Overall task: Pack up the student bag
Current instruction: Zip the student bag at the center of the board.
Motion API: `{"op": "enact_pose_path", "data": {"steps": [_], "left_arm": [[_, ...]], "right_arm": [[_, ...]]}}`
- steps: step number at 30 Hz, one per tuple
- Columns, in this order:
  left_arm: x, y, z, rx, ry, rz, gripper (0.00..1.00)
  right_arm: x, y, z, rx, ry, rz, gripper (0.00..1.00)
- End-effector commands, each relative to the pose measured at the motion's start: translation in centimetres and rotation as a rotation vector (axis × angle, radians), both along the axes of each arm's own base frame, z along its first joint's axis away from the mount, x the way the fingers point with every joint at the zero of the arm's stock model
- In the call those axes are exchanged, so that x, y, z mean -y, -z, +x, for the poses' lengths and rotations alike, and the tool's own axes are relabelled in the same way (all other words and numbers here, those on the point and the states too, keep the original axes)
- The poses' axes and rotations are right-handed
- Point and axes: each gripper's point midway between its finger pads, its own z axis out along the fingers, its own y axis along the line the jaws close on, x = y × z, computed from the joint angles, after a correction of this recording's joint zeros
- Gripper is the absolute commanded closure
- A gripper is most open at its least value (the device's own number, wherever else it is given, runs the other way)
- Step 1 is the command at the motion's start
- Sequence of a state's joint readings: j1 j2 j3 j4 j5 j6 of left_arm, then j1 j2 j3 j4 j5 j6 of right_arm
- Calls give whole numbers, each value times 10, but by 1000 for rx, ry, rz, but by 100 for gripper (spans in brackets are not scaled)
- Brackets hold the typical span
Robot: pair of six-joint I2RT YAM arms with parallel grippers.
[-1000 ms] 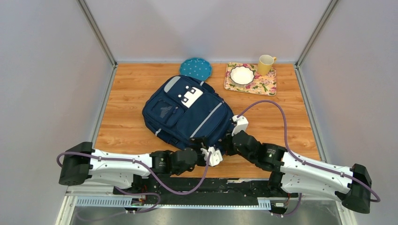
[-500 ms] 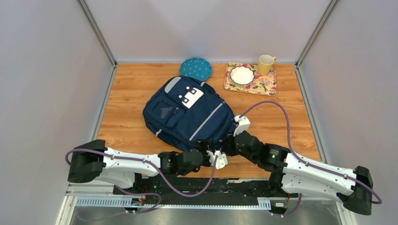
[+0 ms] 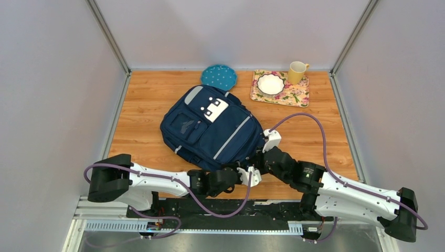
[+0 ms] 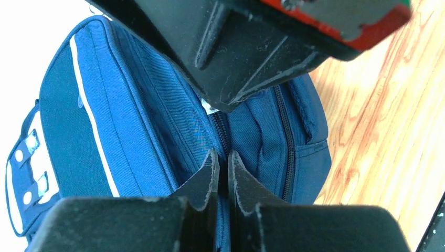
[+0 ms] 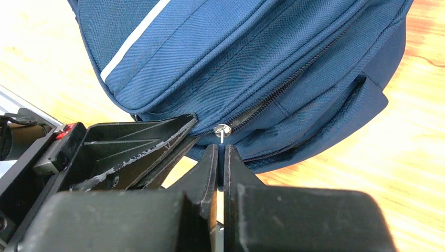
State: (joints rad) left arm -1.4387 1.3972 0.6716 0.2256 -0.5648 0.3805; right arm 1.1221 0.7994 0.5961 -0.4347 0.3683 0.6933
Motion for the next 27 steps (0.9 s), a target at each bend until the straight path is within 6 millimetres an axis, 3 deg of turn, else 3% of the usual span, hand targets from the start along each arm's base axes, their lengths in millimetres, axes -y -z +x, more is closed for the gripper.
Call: {"op": "enact_pose_path", "data": {"steps": [1, 2, 17, 27], "left_arm": [[-6, -5, 1, -22, -48, -43, 96], [-10, -5, 1, -28, -62, -54, 100], [-72, 4, -20, -177, -105, -154, 100], [-115, -2, -45, -406, -158, -397, 100]], "right_arm": [[-8, -38, 6, 57, 13, 109, 100], [-7, -35, 6, 55, 19, 100, 100], [0, -17, 30, 62, 83, 8, 100], [7, -19, 52, 59, 106, 33, 100]]}}
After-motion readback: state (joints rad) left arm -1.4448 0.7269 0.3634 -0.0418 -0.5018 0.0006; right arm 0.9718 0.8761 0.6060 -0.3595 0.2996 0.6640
